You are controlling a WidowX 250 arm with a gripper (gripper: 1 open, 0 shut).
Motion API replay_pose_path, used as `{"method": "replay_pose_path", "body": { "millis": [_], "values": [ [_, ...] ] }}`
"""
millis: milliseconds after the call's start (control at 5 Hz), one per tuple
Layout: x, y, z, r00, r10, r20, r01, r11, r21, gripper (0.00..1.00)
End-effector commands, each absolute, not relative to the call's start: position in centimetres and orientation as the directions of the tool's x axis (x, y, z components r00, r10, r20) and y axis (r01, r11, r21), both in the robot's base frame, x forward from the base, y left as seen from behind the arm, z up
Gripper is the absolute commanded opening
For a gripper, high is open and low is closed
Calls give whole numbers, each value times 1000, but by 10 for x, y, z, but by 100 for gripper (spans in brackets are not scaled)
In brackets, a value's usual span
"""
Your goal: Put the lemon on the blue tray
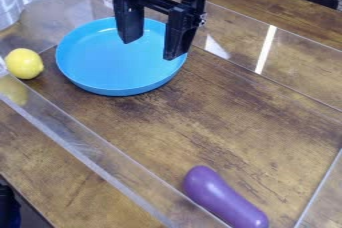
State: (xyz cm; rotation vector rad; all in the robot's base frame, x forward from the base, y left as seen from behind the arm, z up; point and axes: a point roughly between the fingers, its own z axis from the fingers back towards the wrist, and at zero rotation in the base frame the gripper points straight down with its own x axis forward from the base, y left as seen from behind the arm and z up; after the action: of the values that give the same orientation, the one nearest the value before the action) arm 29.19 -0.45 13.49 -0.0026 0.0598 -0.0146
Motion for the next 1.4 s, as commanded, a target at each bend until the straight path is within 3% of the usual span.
{"method": "replay_pose_path", "body": {
  "millis": [0,1200],
  "values": [
    [291,-2,131,997,-31,-71,31,1000,-4,100],
    [282,47,114,982,-162,-100,162,987,-5,100]
  ]
}}
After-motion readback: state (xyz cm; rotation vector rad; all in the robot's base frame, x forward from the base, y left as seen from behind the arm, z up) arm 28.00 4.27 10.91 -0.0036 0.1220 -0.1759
